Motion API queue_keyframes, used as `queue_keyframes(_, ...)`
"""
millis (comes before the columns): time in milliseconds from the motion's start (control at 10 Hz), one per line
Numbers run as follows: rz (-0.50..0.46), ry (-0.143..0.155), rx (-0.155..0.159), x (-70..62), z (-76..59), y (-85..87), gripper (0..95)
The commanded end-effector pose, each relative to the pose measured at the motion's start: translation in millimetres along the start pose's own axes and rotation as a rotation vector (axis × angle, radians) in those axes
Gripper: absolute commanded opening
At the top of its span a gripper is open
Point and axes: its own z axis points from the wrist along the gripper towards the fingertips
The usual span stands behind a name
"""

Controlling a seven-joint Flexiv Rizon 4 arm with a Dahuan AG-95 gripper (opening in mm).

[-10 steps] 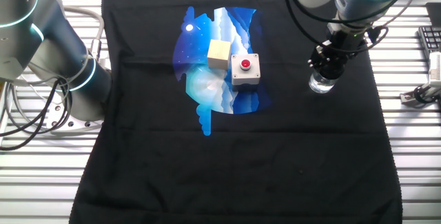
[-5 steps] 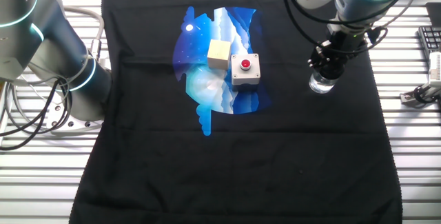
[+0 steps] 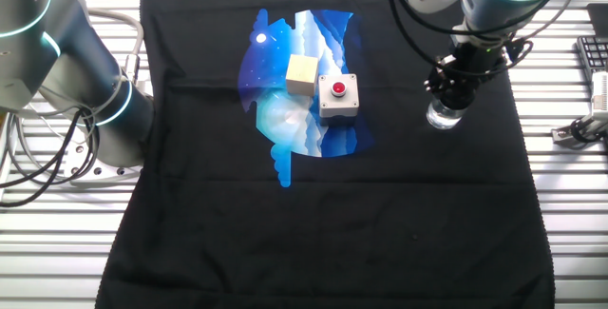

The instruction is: Screw the lid onto the jar

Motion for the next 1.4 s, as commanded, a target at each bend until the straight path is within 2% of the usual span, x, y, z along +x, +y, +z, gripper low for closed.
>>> queue_keyframes(100,0.048,0.002,0.002,0.9,-0.5,0.7,0.0)
queue_keyframes(600,0.107,0.002,0.002,1.4,-0.7,0.9,0.0)
queue_keyframes(900,0.136,0.017,-0.003,1.4,-0.6,0.9,0.0)
queue_keyframes(1400,0.149,0.022,-0.009,1.5,-0.3,0.9,0.0)
